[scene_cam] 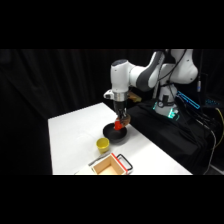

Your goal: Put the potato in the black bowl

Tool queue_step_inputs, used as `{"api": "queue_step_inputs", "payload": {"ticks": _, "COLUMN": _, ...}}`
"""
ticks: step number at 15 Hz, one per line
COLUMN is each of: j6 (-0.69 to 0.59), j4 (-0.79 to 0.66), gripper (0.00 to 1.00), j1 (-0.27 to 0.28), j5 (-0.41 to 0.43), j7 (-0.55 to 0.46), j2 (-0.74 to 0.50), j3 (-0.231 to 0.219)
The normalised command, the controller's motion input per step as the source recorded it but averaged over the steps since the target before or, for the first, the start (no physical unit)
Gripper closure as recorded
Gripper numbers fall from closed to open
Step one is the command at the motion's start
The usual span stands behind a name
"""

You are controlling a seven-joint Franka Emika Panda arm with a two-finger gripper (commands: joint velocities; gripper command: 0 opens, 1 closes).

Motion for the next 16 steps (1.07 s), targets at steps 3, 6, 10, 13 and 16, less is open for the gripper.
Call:
{"api": "queue_step_inputs", "payload": {"ticks": 3, "j6": 0.34, "j4": -0.06, "gripper": 0.58, "j1": -0.041, "j5": -0.039, "j7": -0.04, "j2": 0.05, "j3": 0.006}}
{"api": "queue_step_inputs", "payload": {"ticks": 6, "j6": 0.24, "j4": 0.01, "gripper": 0.35, "j1": -0.045, "j5": -0.035, "j7": -0.05, "j2": 0.07, "j3": -0.008}}
{"api": "queue_step_inputs", "payload": {"ticks": 10, "j6": 0.07, "j4": 0.08, "gripper": 0.02, "j1": -0.031, "j5": -0.044, "j7": -0.07, "j2": 0.06, "j3": -0.006}}
{"api": "queue_step_inputs", "payload": {"ticks": 13, "j6": -0.03, "j4": 0.15, "gripper": 0.00, "j1": -0.028, "j5": -0.056, "j7": -0.08, "j2": 0.08, "j3": -0.013}}
{"api": "queue_step_inputs", "payload": {"ticks": 16, "j6": -0.11, "j4": 0.19, "gripper": 0.00, "j1": -0.022, "j5": -0.091, "j7": -0.05, "j2": 0.06, "j3": -0.023}}
